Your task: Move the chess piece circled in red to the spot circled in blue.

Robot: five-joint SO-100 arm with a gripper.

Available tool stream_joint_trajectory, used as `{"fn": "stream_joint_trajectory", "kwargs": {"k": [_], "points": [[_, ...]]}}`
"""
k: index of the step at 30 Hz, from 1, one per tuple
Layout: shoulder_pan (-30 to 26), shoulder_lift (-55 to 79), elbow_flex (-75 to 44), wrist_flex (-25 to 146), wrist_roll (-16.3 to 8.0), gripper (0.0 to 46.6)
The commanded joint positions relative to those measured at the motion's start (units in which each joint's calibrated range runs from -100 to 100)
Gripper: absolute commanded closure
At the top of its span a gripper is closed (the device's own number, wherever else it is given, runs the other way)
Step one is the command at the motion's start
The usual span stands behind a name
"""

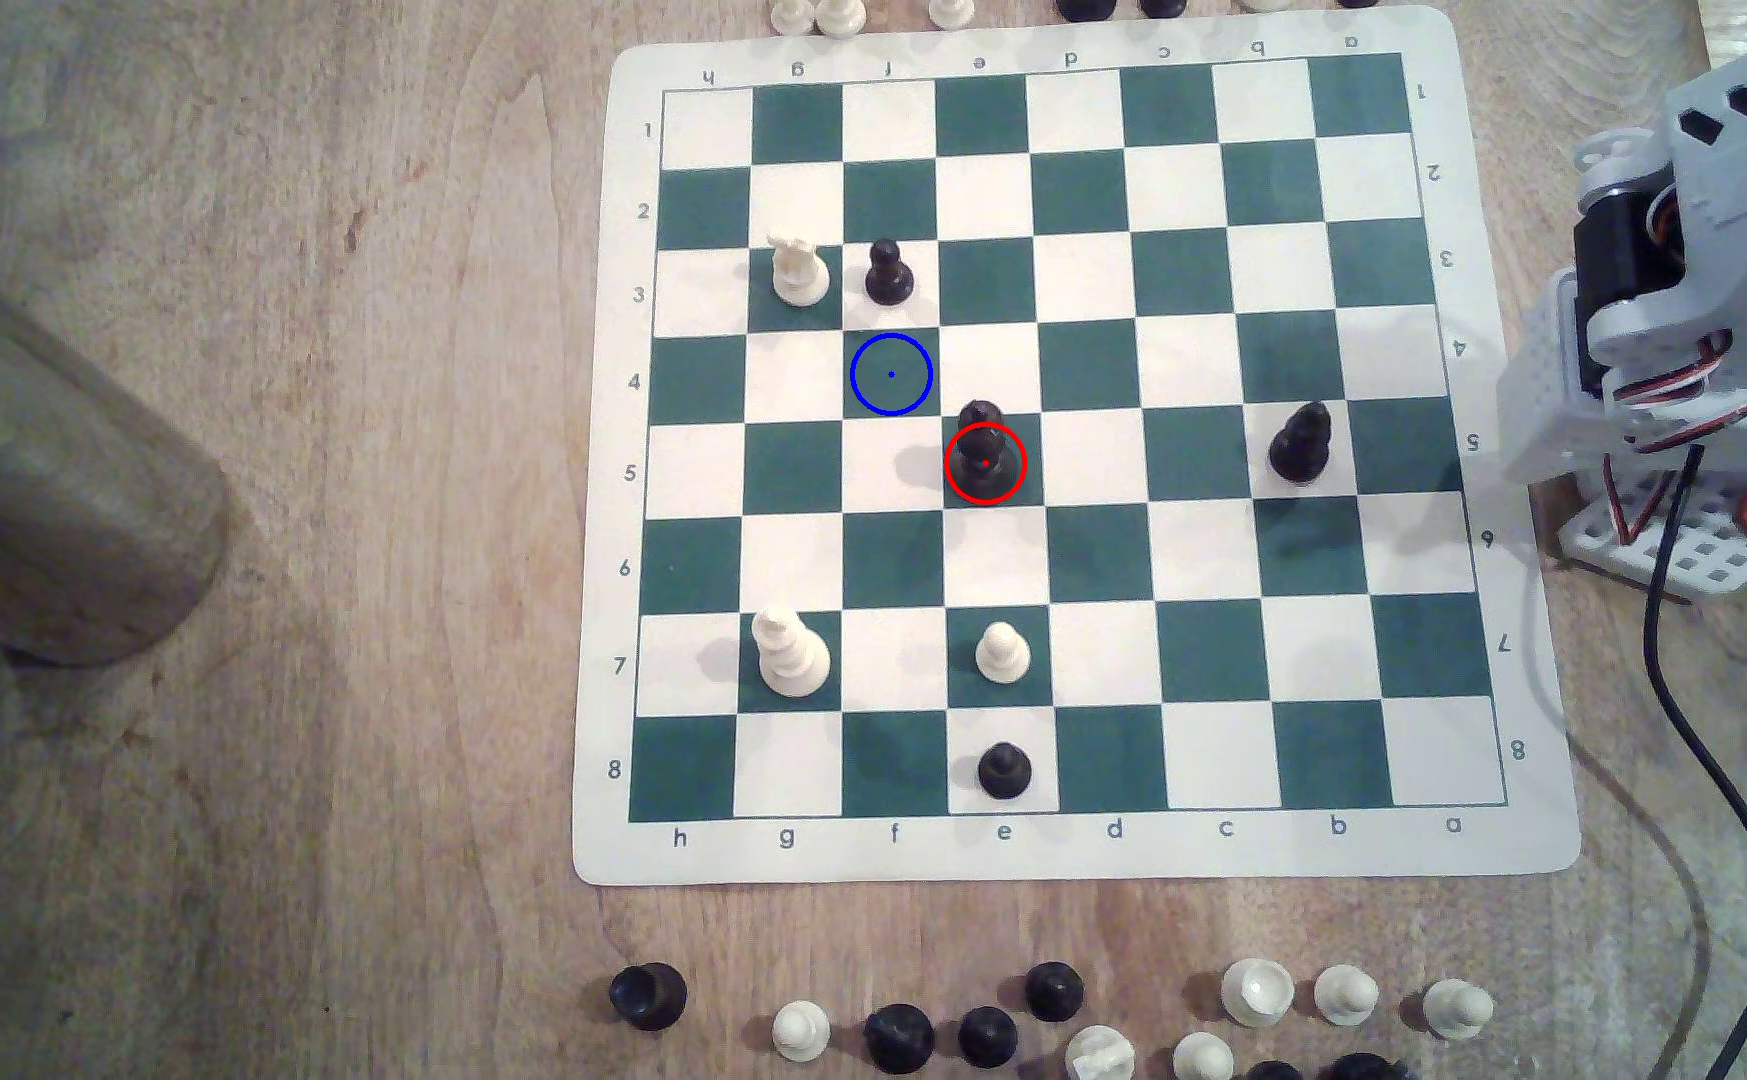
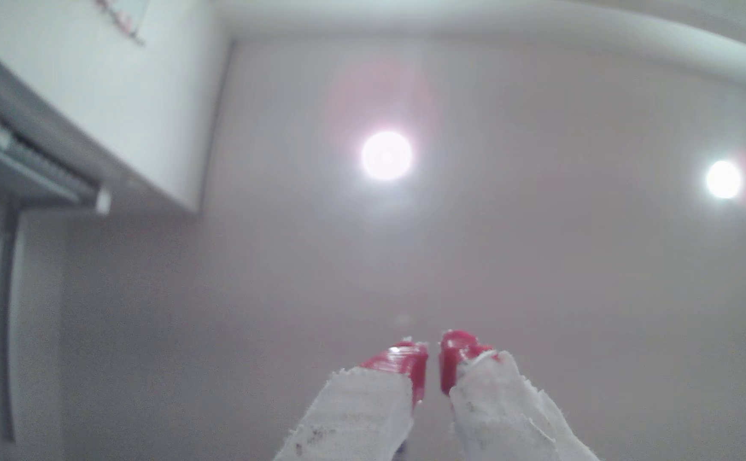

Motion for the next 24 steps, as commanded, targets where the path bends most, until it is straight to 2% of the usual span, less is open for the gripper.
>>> {"fn": "stream_joint_trajectory", "kwargs": {"k": [1,6,12,14,15,16,17,24], "points": [[2.52,-0.28,1.17,3.14,0.2,44.8],[1.19,-0.28,-1.0,22.23,0.2,44.8],[-4.59,-0.28,-11.52,57.2,-0.1,44.9],[-5.14,-0.2,-14.06,63.83,-0.1,44.9],[-5.3,-0.2,-16.14,70.47,0.1,44.9],[-6.08,-0.2,-21.13,88.57,-0.24,44.9],[-5.84,-0.2,-22.85,94.71,-0.24,44.9],[-6.94,-0.2,-27.93,123.04,-0.49,45.0]]}}
